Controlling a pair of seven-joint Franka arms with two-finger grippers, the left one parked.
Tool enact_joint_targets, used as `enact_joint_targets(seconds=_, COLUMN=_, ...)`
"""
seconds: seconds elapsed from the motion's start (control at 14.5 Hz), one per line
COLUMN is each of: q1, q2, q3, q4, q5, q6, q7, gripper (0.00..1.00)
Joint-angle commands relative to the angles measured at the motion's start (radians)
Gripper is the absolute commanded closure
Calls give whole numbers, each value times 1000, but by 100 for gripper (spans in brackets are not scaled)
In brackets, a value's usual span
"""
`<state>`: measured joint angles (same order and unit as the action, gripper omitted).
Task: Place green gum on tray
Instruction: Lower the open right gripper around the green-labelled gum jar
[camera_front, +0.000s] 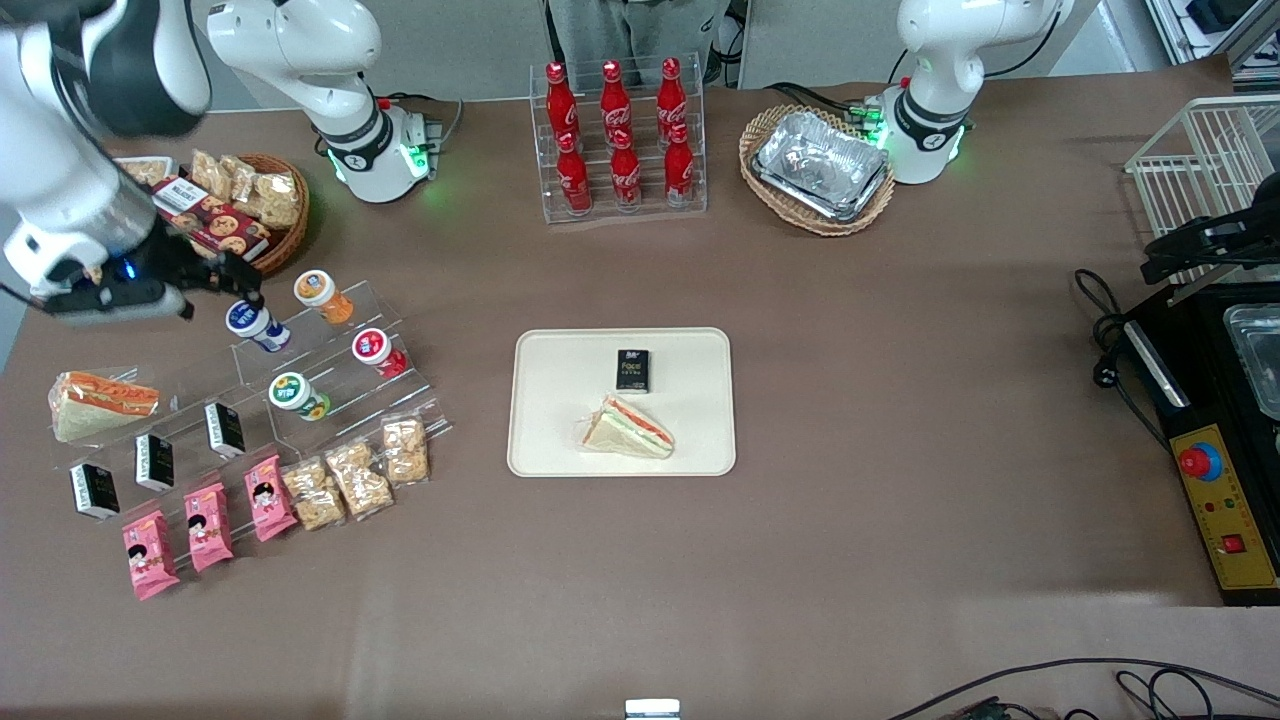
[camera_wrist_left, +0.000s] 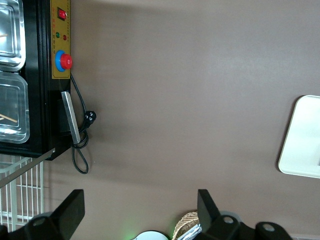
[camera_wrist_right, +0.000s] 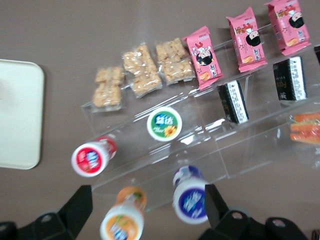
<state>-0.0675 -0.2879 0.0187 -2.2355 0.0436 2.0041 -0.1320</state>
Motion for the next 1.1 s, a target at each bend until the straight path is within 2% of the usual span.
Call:
enact_joint_targets(seconds=0.0, q1=-38, q2=148, q3=0, q4=-50, q5=-1, q6=207, q7=-61, gripper=0)
enact_joint_targets(seconds=0.14, q1=-38, q2=220, q3=1, q4=-85, q5=-1, q6=335, q7=-61, gripper=0)
enact_joint_targets(seconds=0.28, q1=-38, q2=278, q3=1, q4=-87, q5=1, q6=392, q7=-58, gripper=0)
enact_joint_targets(seconds=0.9, q1=-14, q2=357, q3=6, q4=-85, q5=1, q6=446, q7=-28, gripper=0)
enact_joint_targets(seconds=1.03, q1=-12, q2=369, q3=6, q4=-84, q5=-1, q6=464, q7=-29, gripper=4)
